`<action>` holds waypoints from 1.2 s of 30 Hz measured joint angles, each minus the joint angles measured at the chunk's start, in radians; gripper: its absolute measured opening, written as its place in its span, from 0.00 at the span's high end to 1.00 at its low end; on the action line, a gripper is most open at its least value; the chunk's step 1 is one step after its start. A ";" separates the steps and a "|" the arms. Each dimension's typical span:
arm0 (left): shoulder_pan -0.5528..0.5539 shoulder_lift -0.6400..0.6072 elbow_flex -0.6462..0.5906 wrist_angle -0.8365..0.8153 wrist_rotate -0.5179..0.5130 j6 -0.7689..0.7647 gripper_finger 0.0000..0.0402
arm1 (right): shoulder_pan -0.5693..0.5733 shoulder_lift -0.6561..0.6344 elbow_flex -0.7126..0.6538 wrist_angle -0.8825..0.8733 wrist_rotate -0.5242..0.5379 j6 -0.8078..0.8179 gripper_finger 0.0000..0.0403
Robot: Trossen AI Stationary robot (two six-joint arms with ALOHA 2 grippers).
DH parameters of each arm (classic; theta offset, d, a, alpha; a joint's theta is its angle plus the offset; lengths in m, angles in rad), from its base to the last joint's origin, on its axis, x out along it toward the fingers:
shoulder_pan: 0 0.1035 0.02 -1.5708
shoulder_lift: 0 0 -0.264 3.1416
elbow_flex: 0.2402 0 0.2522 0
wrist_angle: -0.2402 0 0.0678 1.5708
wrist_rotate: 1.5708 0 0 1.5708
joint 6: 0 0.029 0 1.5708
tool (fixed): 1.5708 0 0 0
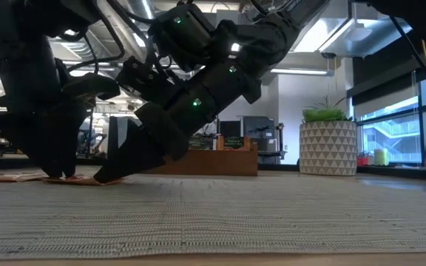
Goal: Pick & Place Tea
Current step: Put the orange tea bag into the right section of the wooden organizer
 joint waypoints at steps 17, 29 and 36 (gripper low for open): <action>0.001 0.000 0.000 0.016 0.021 -0.004 0.86 | -0.001 0.000 0.000 0.003 0.002 0.002 0.59; 0.004 0.010 0.002 0.015 0.026 -0.004 0.99 | -0.001 0.000 0.000 0.006 0.002 0.004 0.59; 0.002 0.004 0.005 0.015 0.026 -0.005 0.99 | -0.002 -0.058 -0.003 -0.055 0.016 0.000 0.59</action>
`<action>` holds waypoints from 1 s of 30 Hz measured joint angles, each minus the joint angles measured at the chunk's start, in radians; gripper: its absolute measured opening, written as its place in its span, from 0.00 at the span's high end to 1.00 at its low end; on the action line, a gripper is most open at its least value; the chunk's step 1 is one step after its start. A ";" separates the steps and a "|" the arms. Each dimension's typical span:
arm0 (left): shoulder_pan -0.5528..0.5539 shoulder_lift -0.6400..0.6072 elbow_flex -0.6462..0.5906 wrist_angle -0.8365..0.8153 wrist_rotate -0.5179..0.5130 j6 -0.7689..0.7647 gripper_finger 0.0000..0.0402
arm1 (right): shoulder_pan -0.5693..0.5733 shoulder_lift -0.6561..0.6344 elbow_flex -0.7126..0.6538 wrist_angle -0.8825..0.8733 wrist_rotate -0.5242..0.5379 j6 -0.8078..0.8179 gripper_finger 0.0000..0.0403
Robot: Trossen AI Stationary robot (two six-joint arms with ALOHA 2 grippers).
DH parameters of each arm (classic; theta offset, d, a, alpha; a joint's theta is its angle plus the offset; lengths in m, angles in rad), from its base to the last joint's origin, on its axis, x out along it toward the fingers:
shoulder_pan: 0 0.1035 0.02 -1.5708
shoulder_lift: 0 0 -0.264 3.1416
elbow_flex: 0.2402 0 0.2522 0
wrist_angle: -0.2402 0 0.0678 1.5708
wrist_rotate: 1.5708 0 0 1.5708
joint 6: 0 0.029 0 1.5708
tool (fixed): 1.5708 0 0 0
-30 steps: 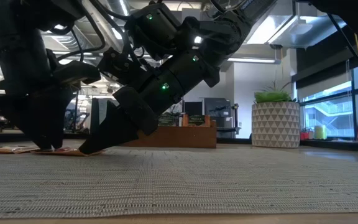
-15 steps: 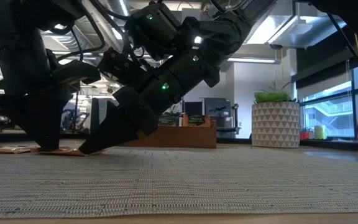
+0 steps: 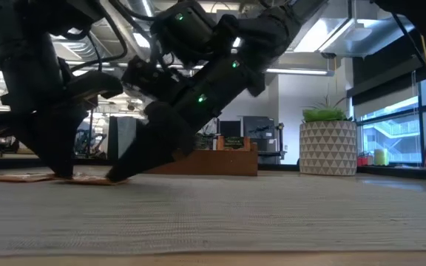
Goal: Pick & Place Tea
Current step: Put the orange tea bag into the right section of the wooden organizer
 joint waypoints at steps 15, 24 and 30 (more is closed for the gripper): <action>0.000 -0.015 -0.001 0.031 -0.006 0.068 0.99 | -0.094 -0.242 0.002 -0.376 -0.309 0.000 0.59; 0.003 -0.052 -0.002 0.123 -0.034 0.169 0.99 | -0.127 -0.235 -0.002 -0.458 -0.385 -0.090 0.57; 0.003 -0.056 -0.002 0.154 -0.033 0.217 0.99 | -0.125 -0.235 -0.007 -0.341 -0.292 -0.027 0.51</action>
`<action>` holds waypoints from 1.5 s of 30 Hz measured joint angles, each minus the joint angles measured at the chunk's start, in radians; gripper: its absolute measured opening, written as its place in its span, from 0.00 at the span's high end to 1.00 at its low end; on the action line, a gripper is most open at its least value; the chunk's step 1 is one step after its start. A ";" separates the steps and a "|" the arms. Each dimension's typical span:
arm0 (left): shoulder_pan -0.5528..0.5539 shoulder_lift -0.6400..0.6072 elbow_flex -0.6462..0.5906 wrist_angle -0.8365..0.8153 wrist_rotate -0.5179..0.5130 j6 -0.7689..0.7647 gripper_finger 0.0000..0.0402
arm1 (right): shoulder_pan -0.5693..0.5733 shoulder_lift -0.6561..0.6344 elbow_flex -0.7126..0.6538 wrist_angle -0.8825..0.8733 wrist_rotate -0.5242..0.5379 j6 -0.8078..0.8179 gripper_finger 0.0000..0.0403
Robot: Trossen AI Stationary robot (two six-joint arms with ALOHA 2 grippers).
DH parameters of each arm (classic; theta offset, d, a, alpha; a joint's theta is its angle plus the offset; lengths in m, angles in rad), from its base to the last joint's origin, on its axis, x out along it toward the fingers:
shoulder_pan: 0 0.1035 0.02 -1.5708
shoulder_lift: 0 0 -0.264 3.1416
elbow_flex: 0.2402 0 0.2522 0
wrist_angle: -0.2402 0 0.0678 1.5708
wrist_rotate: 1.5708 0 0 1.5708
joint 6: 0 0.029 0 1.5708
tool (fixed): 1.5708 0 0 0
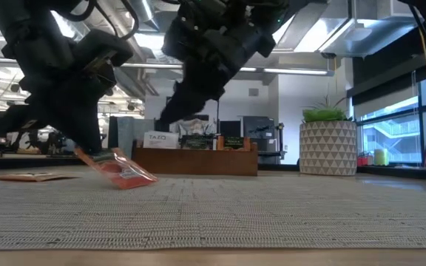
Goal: Pick & Place Tea
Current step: Put the orange tea bag into the right section of the wooden organizer
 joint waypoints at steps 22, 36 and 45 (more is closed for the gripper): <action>0.005 0.001 -0.002 0.068 -0.005 0.123 0.99 | -0.008 0.144 0.000 0.220 -0.206 0.170 0.50; 0.005 0.001 -0.002 0.082 0.004 0.162 0.99 | -0.009 0.146 0.000 0.275 -0.188 0.187 0.50; 0.005 0.001 -0.002 0.086 0.000 0.201 0.99 | -0.008 0.146 0.000 0.273 -0.259 0.193 0.61</action>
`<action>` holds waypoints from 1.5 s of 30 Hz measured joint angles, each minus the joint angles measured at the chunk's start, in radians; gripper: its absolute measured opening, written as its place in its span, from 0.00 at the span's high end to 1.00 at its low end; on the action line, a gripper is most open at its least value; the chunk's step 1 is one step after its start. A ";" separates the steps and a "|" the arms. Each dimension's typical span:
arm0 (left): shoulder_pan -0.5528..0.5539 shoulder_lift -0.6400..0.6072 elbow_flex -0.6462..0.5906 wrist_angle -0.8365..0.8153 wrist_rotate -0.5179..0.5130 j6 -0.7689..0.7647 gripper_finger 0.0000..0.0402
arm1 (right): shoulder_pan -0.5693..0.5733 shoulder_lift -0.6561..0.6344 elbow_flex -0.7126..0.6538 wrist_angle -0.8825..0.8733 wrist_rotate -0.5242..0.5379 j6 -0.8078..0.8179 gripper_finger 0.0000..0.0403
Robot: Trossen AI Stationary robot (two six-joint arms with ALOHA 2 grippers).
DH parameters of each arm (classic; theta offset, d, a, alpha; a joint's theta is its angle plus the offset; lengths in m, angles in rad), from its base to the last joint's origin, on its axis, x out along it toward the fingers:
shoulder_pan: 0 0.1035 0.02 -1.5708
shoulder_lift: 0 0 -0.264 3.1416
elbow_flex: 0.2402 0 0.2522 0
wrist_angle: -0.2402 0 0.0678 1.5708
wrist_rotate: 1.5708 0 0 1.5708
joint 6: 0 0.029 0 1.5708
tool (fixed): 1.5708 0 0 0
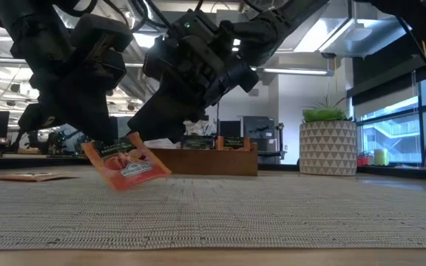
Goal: Pick & Place Tea
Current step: Put the orange tea bag into the right section of the wooden organizer
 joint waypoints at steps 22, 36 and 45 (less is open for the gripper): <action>0.000 0.000 0.000 0.043 -0.026 0.048 0.99 | -0.012 0.000 0.000 -0.064 -0.009 0.017 0.98; 0.000 -0.090 0.000 -0.025 -0.092 0.044 0.71 | -0.151 -0.174 0.000 -0.296 -0.028 0.024 0.99; 0.003 -0.170 0.000 -0.025 -0.247 0.081 0.69 | -0.358 -0.528 -0.257 -0.195 0.078 0.025 0.99</action>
